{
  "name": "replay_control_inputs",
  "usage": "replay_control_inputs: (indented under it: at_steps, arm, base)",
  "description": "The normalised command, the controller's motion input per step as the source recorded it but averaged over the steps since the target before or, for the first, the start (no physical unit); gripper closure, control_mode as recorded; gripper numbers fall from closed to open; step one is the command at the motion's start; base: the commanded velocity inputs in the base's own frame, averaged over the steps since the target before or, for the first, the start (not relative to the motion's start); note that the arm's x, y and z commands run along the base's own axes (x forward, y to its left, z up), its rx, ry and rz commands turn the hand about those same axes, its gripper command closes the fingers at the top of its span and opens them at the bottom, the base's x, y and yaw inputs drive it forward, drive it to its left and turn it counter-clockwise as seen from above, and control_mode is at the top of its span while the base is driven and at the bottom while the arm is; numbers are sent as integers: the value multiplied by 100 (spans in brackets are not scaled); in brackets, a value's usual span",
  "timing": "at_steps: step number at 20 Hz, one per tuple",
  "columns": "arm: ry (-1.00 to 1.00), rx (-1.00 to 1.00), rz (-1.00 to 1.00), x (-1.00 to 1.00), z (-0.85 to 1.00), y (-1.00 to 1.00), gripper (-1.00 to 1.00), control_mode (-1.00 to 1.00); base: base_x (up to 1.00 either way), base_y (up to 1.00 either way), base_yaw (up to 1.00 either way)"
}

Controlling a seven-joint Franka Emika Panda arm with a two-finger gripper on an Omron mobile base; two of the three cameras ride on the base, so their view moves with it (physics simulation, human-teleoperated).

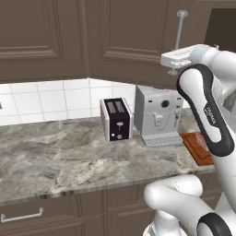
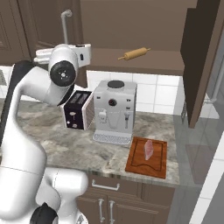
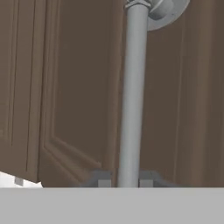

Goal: Open the cabinet, retrieve the rolling pin, and place it next to the meat on the cutting board to prepare for tenderizing.

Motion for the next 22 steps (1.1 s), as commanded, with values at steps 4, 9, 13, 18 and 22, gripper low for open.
replay_control_inputs:
  at_steps: [4, 9, 13, 18, 22]
  arm:
    - [0, 0, 1, -41, -18, 47, -100, -100]
    - [0, 1, 2, -28, -15, 37, -100, -100]
    - [-4, 5, 0, -37, 0, -3, -100, -100]
    - [-10, 6, 5, -72, 0, -53, -100, -100]
    - [-13, 6, 4, -91, 0, -64, -100, -100]
  base:
    - [0, 0, 0]
    - [0, 0, 0]
    - [0, 0, 0]
    - [0, 0, 0]
    - [0, 0, 0]
